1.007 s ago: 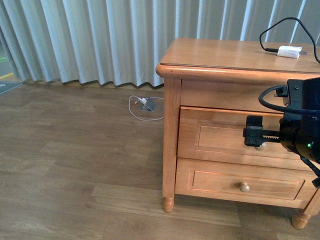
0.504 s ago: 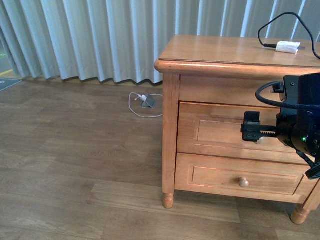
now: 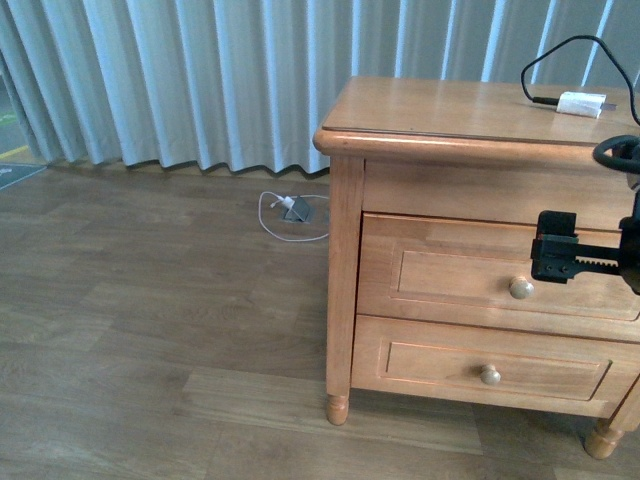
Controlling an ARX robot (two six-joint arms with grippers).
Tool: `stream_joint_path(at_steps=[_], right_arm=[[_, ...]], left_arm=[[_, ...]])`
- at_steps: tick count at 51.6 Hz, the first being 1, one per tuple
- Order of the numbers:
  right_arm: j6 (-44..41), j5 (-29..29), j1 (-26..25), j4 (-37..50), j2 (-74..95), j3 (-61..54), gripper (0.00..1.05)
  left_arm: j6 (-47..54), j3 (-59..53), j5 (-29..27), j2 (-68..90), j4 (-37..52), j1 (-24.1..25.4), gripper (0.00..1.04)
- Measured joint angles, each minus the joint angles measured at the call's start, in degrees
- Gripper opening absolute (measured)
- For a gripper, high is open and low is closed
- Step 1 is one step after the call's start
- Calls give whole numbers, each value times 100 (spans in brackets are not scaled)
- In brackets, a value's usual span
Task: Place pink marker in drawer with both arms
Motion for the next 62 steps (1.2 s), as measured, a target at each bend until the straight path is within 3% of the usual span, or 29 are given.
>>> stream_joint_path(at_steps=[13, 29, 43, 46, 50, 62], right_arm=[[249, -876, -337, -1250, -2518, -1353, 96], [177, -1753, -732, -3617, -6148, -2063, 96], [-33, -1615, -726, -3768, -6784, -2140, 96], [-286, -1130, -514, -2830, -6891, -2551, 87], [-490, -1040, -380, -1860, -7134, -3036, 73], [-640, -1014, -358, -1589, -7665, -3755, 30]], left_arm=[[0, 0, 0, 0, 0, 0, 99], [0, 0, 0, 0, 0, 0, 99], [-2, 0, 0, 0, 0, 0, 99], [0, 0, 0, 0, 0, 0, 99], [0, 0, 0, 0, 0, 0, 99], [-2, 0, 0, 0, 0, 0, 99]])
